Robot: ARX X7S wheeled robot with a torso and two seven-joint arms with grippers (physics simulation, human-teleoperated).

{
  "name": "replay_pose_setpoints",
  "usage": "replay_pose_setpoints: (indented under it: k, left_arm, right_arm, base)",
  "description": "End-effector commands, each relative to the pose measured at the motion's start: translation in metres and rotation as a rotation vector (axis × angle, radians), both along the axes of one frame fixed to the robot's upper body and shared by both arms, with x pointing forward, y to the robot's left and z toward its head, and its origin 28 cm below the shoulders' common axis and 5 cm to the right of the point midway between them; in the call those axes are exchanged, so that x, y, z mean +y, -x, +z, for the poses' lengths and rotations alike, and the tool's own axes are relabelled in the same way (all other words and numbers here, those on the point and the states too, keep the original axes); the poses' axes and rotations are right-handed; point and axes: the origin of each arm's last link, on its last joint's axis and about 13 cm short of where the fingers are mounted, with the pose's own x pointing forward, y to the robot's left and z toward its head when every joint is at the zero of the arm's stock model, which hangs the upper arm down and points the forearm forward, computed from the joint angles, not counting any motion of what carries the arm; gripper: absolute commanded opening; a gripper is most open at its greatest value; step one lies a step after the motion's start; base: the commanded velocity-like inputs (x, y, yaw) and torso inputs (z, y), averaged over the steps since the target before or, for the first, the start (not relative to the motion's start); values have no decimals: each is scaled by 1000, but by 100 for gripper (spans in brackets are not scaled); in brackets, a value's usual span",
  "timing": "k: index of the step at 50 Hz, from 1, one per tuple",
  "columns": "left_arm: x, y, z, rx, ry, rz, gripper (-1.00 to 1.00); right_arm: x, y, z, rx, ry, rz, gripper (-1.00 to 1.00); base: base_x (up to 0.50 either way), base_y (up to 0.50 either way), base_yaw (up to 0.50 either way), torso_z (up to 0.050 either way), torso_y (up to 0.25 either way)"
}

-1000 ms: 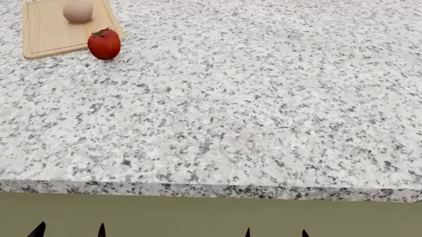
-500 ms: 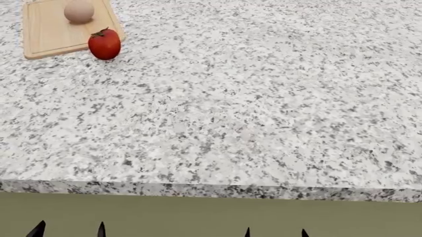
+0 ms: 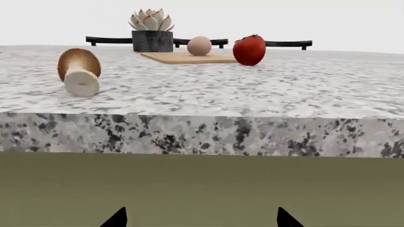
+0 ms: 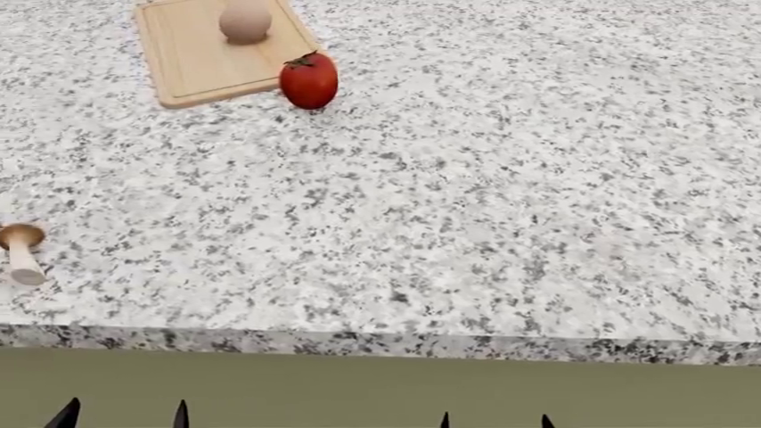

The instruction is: Clear the non-vegetable object off the cutting board and place the vegetables onto it.

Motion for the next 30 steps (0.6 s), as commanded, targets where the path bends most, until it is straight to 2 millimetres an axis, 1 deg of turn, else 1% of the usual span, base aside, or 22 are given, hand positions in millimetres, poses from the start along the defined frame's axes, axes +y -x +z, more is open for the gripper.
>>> replay_pose_setpoints:
  k: [1, 23, 30]
  left_arm:
    - [0, 0, -1, 3, -3, -2, 100]
    - [0, 1, 0, -2, -1, 2, 100]
    - [0, 1, 0, -3, 0, 4, 100]
  right_arm:
    - [0, -1, -1, 7, 1, 3, 100]
    - [0, 0, 0, -2, 10, -1, 100]
    - [1, 1, 1, -10, 14, 0, 100]
  base:
    - [0, 449, 0, 0, 0]
    - [0, 401, 0, 0, 0]
    - [0, 0, 0, 0, 0]
